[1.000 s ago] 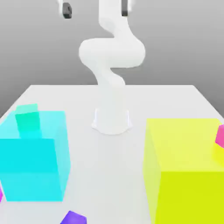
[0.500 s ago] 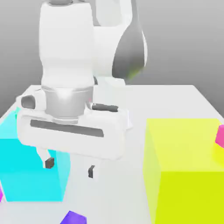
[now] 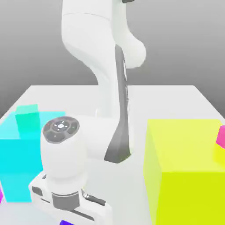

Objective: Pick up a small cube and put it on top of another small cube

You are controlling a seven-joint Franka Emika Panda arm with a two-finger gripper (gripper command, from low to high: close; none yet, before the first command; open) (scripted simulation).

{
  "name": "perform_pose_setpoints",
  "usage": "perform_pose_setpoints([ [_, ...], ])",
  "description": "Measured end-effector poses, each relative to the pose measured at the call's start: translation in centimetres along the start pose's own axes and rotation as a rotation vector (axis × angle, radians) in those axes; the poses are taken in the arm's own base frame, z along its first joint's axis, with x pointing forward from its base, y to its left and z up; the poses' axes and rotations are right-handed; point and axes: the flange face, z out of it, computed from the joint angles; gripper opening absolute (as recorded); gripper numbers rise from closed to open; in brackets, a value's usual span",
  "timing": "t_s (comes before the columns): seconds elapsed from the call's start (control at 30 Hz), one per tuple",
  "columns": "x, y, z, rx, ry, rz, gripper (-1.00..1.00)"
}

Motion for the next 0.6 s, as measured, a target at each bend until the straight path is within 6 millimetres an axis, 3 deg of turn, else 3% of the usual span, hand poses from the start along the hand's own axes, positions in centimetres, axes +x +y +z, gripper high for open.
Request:
perform_pose_setpoints([
  [0.03, 0.0, 0.0, 0.4, 0.0, 0.0, 0.0, -1.0],
  [0.1, 0.0, 0.0, -1.1, -0.001, 0.0, 0.0, -1.0],
  [0.2, 0.0, 0.0, -5.0, 0.0, -0.001, 0.0, -1.0],
  [0.3, 1.7, 0.5, -8.9, -0.011, -0.006, 0.054, -1.0],
  [0.47, 4.9, 3.8, -16.7, -0.013, -0.018, 0.23, -1.0],
  [0.6, 7.4, 8.1, -22.9, -0.01, -0.034, 0.394, -1.0],
])
